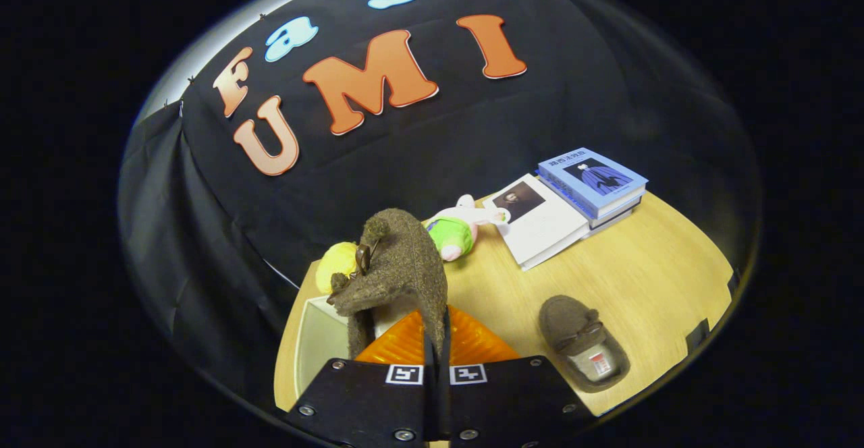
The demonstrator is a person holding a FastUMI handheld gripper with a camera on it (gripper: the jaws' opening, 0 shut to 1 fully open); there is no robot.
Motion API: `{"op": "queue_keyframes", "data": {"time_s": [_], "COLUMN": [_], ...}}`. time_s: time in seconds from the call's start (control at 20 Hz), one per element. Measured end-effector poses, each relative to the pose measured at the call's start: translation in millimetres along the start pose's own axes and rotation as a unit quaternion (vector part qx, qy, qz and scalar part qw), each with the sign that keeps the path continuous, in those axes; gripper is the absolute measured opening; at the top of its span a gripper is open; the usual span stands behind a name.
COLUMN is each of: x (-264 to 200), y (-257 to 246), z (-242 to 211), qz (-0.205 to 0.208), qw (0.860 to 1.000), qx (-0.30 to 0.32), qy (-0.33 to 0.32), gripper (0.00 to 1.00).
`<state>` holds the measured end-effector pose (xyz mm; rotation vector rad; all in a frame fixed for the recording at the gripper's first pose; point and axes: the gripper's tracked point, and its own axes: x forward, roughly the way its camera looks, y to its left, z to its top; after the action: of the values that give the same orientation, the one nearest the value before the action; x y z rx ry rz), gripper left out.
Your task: Open the storage box then place both shoes into the box .Put the left shoe in first, then the right shoe, with the right side of both shoes facing outward in a uniform manner.
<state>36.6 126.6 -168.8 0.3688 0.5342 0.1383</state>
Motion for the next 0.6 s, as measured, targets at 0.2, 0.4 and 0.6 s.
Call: {"op": "queue_keyframes", "data": {"time_s": [0.2,0.4,0.6], "x": [8.2,22.8,37.7], "y": [48.5,81.0,98.5], "z": [-22.7,-52.3,-87.6], "qz": [0.032,0.047,0.042], "qw": [0.999,0.998,0.996], "qx": [-0.008,-0.015,-0.025], "qy": [0.024,0.050,0.080], "gripper": [0.00,0.00,0.00]}}
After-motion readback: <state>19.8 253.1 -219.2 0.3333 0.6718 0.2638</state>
